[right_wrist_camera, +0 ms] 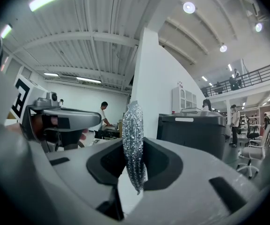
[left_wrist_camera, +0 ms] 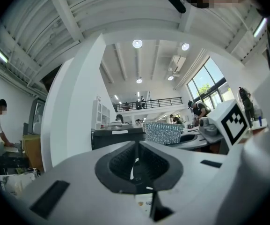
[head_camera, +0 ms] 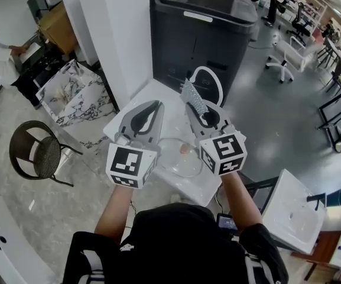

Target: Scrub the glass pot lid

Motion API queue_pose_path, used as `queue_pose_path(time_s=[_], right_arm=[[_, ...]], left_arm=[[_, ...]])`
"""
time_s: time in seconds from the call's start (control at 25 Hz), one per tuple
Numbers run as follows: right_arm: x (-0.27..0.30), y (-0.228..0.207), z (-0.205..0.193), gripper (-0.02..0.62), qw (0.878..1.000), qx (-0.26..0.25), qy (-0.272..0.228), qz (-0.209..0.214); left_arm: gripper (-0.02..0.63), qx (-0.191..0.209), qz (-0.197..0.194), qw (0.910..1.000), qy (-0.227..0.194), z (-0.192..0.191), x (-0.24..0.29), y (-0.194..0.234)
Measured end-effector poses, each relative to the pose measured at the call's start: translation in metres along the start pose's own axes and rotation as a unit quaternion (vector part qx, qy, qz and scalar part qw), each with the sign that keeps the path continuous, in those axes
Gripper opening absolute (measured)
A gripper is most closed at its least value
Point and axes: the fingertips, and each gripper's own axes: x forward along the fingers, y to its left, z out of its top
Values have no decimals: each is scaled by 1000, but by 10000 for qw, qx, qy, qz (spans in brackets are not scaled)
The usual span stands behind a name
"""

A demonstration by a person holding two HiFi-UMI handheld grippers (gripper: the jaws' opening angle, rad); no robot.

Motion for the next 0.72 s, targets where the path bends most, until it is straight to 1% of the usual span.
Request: queue_pose_path(time_s=[0.72], right_arm=[[0, -2, -3, 67, 9999, -110, 28, -84]], left_arm=[[18, 90, -44, 9999, 30, -3, 3, -2]])
